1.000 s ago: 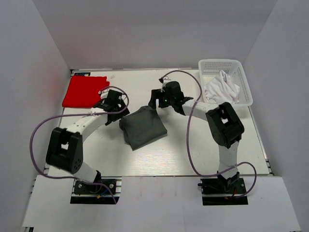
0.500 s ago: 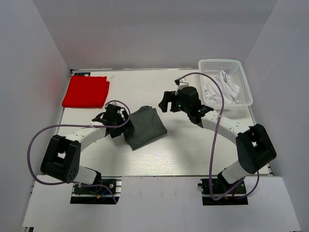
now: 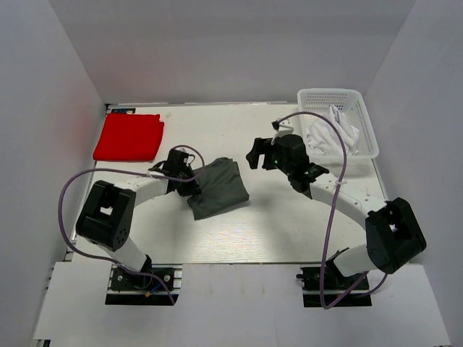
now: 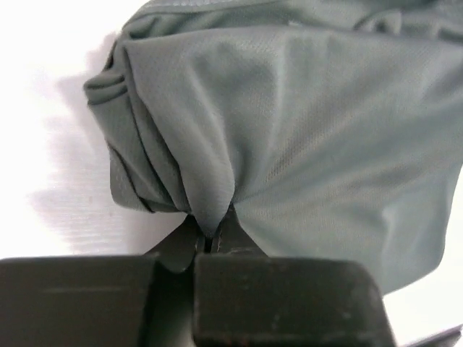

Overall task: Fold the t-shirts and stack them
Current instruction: Put the neatly folded tshirt into the corner of the board with the left arm

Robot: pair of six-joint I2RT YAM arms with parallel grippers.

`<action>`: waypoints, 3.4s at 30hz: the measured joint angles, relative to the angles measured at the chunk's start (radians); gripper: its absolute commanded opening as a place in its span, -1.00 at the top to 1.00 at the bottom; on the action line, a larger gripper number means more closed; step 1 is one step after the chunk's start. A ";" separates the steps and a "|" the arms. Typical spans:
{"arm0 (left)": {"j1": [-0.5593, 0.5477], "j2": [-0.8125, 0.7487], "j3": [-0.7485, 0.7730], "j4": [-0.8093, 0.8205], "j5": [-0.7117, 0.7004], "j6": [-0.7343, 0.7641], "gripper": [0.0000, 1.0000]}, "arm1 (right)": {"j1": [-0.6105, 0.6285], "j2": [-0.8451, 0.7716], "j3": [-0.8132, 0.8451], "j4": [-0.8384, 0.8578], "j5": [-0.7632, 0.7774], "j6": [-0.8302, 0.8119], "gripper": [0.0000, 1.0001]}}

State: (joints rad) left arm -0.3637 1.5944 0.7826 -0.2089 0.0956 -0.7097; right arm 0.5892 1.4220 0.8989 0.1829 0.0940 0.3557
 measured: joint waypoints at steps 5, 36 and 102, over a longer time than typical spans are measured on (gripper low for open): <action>-0.006 0.085 0.197 -0.182 -0.119 0.088 1.00 | -0.006 -0.009 -0.024 0.002 0.028 -0.004 -0.81; 0.145 0.207 0.720 -0.305 -0.644 0.953 1.00 | -0.019 -0.034 -0.046 0.027 0.141 -0.121 -0.81; 0.474 0.591 1.283 -0.420 -0.443 0.806 -0.99 | -0.019 0.093 0.129 -0.126 0.067 -0.097 -0.81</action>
State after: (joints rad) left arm 0.1104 2.1853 2.0655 -0.6285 -0.3470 0.0959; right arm 0.5697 1.5154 1.0275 0.0574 0.1608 0.2592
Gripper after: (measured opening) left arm 0.995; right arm 0.904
